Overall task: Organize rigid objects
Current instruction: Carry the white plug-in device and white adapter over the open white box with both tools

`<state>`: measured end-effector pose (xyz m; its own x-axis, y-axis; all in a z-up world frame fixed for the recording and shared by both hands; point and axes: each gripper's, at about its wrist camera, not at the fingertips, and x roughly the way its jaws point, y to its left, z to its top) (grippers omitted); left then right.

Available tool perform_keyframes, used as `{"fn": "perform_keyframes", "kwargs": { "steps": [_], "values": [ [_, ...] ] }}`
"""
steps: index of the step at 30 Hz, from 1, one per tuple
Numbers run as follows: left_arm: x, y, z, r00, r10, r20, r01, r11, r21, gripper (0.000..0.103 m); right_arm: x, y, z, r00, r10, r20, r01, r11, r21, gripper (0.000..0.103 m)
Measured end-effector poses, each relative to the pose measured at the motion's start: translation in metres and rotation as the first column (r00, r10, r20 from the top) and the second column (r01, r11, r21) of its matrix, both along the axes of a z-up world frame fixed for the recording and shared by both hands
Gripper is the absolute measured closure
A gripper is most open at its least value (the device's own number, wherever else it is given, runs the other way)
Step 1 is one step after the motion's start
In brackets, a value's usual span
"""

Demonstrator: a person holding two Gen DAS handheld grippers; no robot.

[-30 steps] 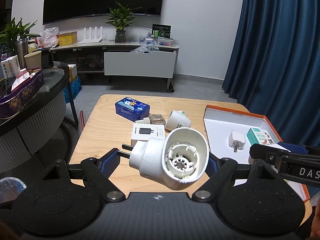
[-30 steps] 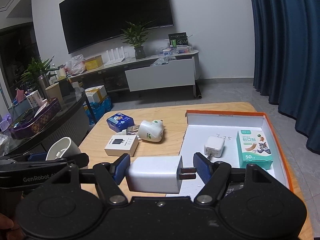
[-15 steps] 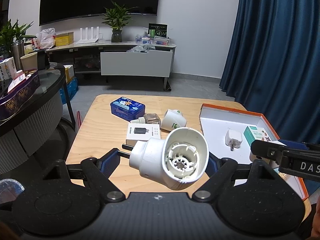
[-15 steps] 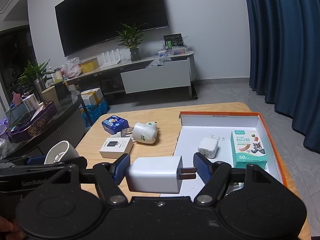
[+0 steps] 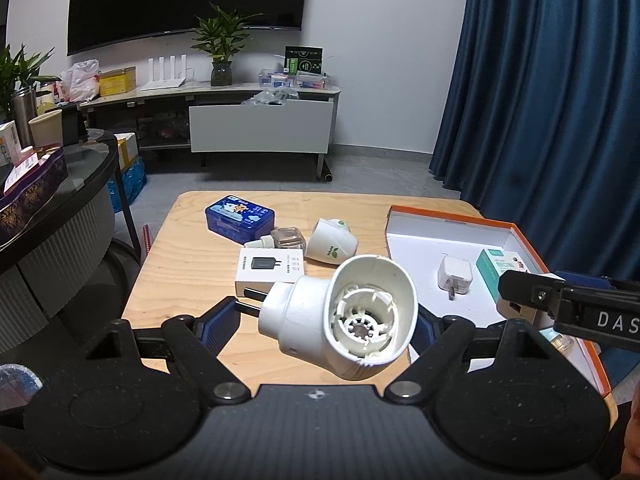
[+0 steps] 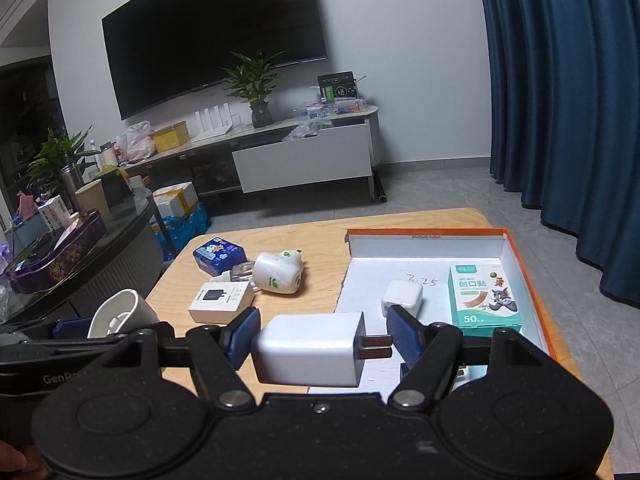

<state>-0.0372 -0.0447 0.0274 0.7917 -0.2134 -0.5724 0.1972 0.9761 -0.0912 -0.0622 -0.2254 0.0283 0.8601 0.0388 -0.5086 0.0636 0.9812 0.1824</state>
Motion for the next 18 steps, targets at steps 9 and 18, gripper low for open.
{"fn": "perform_keyframes", "kwargs": {
  "steps": [9,18],
  "values": [
    [0.001,-0.007,0.0,1.0,-0.023,0.002,0.023,1.0,0.001,0.016,-0.003,-0.008,0.002,1.0,-0.023,0.006,0.023,1.0,0.002,0.019],
    [0.001,-0.018,0.001,0.999,-0.051,0.006,0.051,0.999,0.0,0.016,-0.005,-0.017,0.002,0.999,-0.052,0.012,0.052,0.999,0.004,0.019]
  ]
}}
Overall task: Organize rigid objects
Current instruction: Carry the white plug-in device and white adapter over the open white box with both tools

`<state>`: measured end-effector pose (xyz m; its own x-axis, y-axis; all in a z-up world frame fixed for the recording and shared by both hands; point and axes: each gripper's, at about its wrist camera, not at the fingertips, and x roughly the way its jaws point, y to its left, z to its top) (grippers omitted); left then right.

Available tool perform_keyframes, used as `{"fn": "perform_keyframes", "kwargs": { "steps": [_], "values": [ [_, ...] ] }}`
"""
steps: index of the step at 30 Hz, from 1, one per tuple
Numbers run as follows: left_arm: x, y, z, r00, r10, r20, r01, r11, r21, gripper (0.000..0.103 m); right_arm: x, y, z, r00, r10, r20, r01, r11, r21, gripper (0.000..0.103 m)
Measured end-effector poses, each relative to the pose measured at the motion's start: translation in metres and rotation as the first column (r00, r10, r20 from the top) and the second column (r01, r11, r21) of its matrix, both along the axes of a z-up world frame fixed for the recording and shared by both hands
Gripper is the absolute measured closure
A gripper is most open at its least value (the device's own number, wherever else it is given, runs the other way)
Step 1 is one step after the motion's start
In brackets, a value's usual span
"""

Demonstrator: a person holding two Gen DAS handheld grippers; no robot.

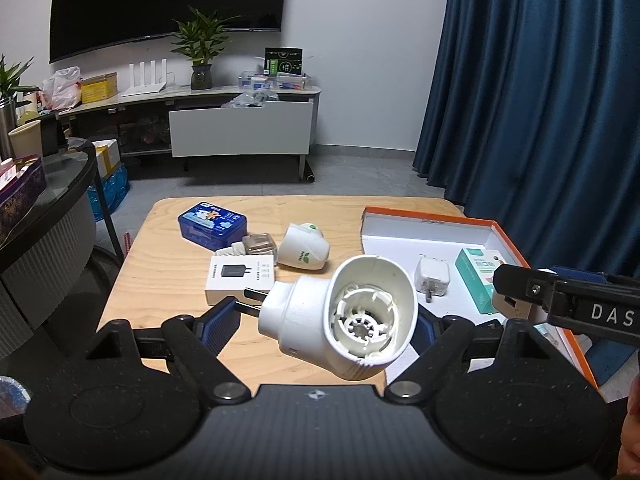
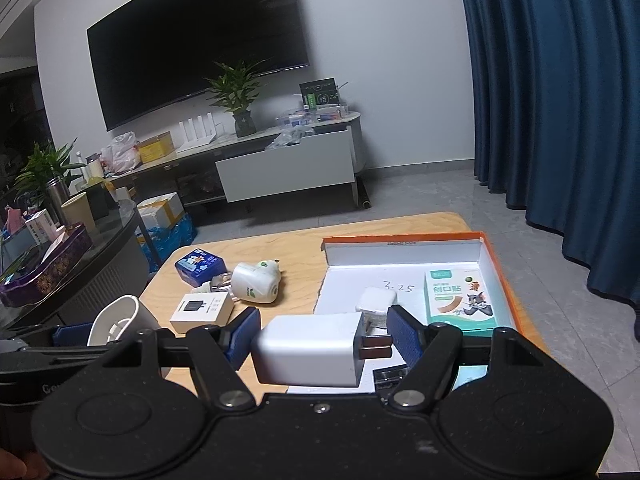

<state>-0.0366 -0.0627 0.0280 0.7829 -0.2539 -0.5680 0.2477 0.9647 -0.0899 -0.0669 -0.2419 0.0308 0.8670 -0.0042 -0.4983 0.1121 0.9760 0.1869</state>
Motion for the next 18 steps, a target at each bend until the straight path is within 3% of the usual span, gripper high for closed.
{"fn": "perform_keyframes", "kwargs": {
  "steps": [18],
  "values": [
    [0.006,-0.028,0.003,0.998,-0.07,0.004,0.07,0.998,-0.003,0.016,-0.007,-0.024,0.003,0.998,-0.064,0.009,0.064,0.998,0.002,0.019]
  ]
}}
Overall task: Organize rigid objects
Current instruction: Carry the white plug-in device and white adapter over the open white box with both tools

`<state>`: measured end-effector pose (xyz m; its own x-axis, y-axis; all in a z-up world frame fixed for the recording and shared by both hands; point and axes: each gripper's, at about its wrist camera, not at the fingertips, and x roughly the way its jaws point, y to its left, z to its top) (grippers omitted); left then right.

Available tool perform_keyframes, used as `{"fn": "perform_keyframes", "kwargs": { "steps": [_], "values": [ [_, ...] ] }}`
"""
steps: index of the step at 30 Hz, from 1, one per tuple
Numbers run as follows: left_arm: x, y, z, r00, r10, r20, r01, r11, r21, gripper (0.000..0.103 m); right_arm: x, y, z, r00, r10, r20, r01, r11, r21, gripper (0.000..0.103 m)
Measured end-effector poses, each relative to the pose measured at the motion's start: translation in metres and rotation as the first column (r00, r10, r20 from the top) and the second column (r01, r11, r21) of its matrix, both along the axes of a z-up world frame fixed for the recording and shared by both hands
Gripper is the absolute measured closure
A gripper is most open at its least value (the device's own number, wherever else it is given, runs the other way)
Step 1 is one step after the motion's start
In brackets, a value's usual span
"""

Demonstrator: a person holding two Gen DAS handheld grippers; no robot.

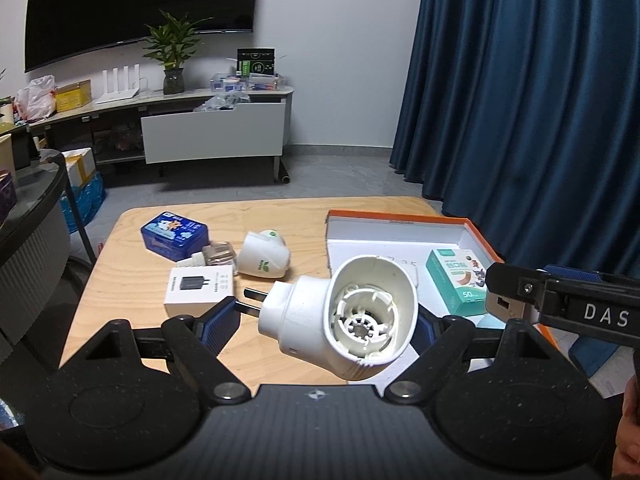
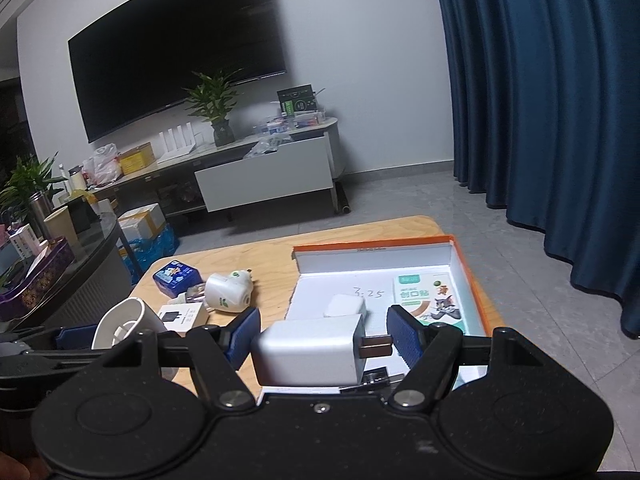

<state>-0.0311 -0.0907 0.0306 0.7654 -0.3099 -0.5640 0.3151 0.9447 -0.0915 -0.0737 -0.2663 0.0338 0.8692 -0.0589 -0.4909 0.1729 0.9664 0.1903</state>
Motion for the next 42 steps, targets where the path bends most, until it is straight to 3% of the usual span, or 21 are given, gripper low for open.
{"fn": "perform_keyframes", "kwargs": {
  "steps": [42],
  "values": [
    [0.02,-0.053,-0.008,0.991,-0.134,-0.002,0.134,0.991,0.015,0.016,0.004,-0.049,-0.003,0.994,-0.11,-0.004,0.11,0.994,0.01,0.019]
  ]
}}
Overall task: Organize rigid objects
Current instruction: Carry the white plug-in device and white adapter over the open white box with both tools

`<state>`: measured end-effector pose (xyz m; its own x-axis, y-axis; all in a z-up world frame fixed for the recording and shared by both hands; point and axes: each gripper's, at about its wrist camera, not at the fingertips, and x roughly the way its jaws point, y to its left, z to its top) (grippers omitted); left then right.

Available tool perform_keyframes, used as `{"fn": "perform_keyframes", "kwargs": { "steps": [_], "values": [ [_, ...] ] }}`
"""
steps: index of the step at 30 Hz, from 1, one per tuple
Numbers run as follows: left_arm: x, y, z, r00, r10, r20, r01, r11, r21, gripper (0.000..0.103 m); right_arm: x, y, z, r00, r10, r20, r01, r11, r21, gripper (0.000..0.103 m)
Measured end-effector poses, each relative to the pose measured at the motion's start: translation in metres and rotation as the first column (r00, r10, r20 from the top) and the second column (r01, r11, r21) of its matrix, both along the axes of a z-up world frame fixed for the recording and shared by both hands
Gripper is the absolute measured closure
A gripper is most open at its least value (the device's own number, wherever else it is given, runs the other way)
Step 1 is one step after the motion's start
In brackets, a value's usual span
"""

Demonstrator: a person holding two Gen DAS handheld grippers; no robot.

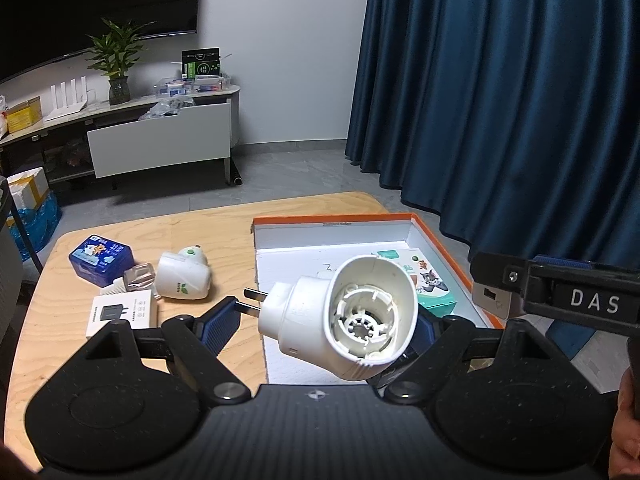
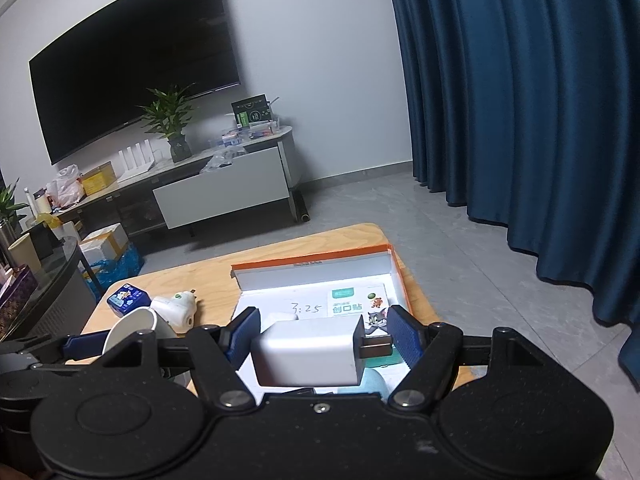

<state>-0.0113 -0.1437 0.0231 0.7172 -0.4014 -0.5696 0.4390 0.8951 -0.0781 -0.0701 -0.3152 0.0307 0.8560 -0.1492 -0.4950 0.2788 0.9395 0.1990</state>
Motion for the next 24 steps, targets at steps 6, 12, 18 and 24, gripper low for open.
{"fn": "perform_keyframes", "kwargs": {
  "steps": [6,12,18,24],
  "values": [
    [0.004,-0.006,-0.002,1.0,-0.011,-0.004,0.011,1.0,0.003,0.016,0.003,-0.003,-0.001,1.0,-0.002,0.0,0.002,1.0,0.0,0.019],
    [0.007,-0.011,-0.004,1.0,-0.017,-0.007,0.017,1.0,0.006,0.016,0.008,-0.006,-0.002,1.0,-0.001,-0.003,0.001,1.0,-0.002,0.019],
    [0.011,-0.015,-0.005,1.0,-0.021,-0.012,0.022,1.0,0.008,0.016,0.017,-0.011,-0.003,1.0,0.004,-0.011,-0.004,1.0,-0.002,0.019],
    [0.015,-0.023,-0.008,0.999,-0.035,-0.022,0.035,0.999,0.015,0.016,0.028,-0.017,-0.004,1.0,0.013,-0.021,-0.013,1.0,0.005,0.019]
  ]
}}
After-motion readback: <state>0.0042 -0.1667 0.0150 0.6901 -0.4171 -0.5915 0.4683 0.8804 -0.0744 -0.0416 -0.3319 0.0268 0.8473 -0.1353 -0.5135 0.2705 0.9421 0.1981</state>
